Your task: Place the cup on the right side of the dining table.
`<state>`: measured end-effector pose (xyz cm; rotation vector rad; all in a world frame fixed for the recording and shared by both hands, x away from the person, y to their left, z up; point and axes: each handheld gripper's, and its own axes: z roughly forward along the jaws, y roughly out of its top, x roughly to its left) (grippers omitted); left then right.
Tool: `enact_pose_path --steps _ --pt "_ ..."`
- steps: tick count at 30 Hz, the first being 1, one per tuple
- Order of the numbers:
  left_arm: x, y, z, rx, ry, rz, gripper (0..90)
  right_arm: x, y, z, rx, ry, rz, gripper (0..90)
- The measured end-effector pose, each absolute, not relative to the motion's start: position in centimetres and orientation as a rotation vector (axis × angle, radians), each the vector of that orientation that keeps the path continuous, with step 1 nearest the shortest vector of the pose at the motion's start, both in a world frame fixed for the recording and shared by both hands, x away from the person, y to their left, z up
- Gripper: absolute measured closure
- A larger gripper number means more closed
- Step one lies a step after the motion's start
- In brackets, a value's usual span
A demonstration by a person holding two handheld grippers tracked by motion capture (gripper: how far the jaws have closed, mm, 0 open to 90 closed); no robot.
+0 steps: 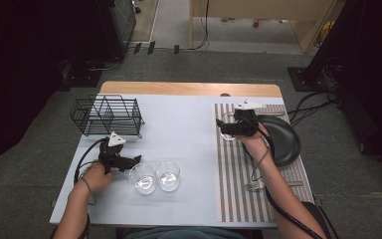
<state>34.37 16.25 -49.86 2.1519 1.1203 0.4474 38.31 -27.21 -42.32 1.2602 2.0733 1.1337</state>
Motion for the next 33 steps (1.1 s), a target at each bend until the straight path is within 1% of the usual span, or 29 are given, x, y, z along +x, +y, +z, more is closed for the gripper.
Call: enact_pose_path --steps 33 --pt "34.4 16.3 -49.9 2.151 1.121 0.447 0.0 37.1 -24.7 -42.6 1.185 2.16 1.16 15.6"
